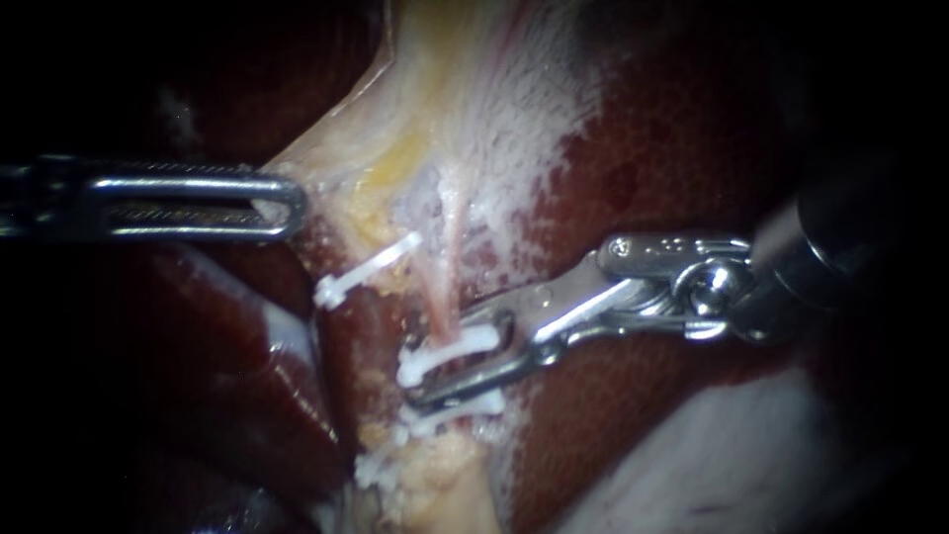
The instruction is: Going back third clip right tube
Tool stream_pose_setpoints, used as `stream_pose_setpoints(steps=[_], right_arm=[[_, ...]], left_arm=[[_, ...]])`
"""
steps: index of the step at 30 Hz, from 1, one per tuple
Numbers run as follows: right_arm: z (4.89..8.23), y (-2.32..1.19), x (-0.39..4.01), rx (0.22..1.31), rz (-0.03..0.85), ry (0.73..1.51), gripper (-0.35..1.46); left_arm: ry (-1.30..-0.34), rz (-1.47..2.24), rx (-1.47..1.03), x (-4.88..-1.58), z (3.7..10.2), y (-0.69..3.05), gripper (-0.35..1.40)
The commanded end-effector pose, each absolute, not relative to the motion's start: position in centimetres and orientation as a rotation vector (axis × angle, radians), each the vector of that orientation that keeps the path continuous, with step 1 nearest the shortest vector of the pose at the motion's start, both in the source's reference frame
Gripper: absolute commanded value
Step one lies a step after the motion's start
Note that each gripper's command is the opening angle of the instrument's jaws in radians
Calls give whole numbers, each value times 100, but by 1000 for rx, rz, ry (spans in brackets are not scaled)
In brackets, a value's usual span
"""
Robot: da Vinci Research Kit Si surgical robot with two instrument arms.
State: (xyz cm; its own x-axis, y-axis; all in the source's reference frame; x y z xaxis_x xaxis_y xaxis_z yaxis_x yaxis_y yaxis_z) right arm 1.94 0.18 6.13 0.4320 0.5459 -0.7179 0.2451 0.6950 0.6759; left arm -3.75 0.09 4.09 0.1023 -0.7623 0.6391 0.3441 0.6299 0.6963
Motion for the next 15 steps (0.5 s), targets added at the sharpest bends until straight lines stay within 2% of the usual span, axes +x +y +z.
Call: stream_pose_setpoints(steps=[1,6,11,15], right_arm=[[613,18,193,804,210,1147,53],[612,23,186,739,189,1164,58],[605,27,170,728,181,1170,58],[598,29,146,685,203,1172,60]], left_arm=[[-1212,-853,422,-375,409,9,-35],[-1212,-853,422,-374,409,8,-35],[-1212,-853,422,-374,409,9,-35],[-1212,-854,420,-373,412,10,-35]])
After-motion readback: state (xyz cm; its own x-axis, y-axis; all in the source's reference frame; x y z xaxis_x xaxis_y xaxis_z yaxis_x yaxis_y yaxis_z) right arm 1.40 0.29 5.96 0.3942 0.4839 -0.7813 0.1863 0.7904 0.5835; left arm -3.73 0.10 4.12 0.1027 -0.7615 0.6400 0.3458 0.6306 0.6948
